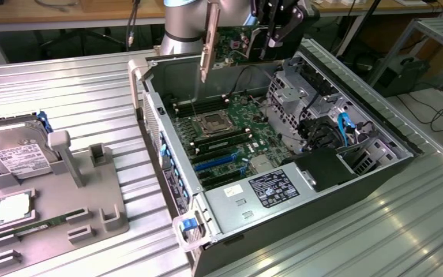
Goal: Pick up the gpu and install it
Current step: 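Insert the gpu into the slot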
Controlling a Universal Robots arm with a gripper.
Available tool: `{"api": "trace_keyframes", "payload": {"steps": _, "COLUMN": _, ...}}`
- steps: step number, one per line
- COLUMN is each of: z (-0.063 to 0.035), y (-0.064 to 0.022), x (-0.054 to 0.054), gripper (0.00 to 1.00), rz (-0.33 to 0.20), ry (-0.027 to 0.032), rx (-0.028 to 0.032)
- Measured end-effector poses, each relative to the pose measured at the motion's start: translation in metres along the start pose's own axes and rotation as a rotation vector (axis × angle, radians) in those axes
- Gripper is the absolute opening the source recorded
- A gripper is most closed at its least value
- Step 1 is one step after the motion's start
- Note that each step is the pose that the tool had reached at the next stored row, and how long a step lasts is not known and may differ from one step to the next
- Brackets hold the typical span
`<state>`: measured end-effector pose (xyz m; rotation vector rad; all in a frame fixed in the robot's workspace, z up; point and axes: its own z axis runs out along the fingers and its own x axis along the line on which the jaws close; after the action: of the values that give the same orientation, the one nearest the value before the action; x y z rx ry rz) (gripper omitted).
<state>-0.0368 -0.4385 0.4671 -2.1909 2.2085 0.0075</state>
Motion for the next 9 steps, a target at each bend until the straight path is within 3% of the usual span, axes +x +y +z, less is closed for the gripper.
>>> {"api": "trace_keyframes", "payload": {"steps": 9, "z": 0.0009, "y": 0.0000, "x": 0.0000, "gripper": 0.28, "rz": -0.019, "ry": -0.0003, "rx": -0.0005}}
